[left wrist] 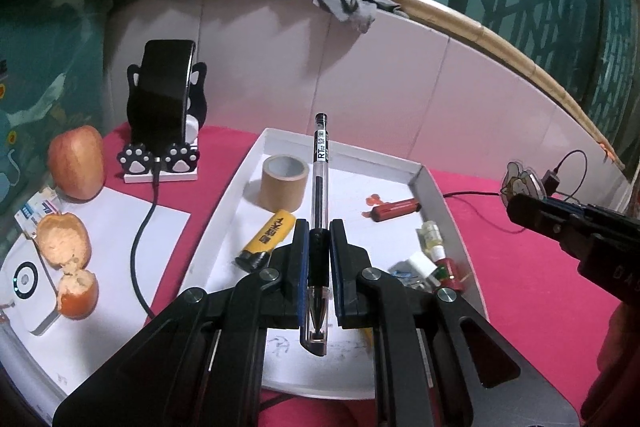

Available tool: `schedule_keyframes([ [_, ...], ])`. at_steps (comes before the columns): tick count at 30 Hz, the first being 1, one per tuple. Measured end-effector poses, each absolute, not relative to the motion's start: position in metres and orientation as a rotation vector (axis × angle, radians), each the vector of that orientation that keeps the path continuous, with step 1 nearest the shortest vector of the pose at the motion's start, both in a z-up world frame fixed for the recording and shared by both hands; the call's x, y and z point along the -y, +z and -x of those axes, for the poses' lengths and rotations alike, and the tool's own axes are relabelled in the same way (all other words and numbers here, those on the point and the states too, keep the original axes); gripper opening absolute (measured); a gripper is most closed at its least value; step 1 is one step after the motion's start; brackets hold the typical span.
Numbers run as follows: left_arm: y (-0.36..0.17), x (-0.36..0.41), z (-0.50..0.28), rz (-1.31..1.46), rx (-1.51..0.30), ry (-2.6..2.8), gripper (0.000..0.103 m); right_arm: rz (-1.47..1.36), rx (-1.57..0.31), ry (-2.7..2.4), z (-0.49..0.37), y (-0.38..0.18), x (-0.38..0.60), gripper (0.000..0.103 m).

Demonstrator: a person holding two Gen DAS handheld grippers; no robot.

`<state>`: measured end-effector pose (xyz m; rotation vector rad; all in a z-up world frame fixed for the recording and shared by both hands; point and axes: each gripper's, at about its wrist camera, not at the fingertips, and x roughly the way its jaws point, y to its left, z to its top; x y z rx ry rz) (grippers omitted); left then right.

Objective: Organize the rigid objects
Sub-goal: 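Carry the clear pen and clear plastic piece over the tray, then lower the pen and plastic piece into the tray, open both tools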

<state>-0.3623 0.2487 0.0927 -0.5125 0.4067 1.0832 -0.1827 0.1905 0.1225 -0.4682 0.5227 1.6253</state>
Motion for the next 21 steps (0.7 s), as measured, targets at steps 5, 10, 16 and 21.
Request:
schedule_keyframes([
  [5,0.087,-0.258,0.363,0.497,-0.438,1.109,0.009,0.488,-0.539,1.621,0.189,0.116,-0.205,0.015],
  [10,0.084,-0.273,0.361,0.478,-0.477,1.125,0.009,0.496,-0.565,1.607,0.193,0.109,-0.221,0.015],
  [16,0.084,-0.301,0.35,0.472,-0.535,1.118,0.009,0.507,-0.617,1.575,0.195,0.096,-0.247,0.015],
  [21,0.074,-0.315,0.329,0.448,-0.623,1.102,0.009,0.549,-0.641,1.538,0.198,0.079,-0.267,0.016],
])
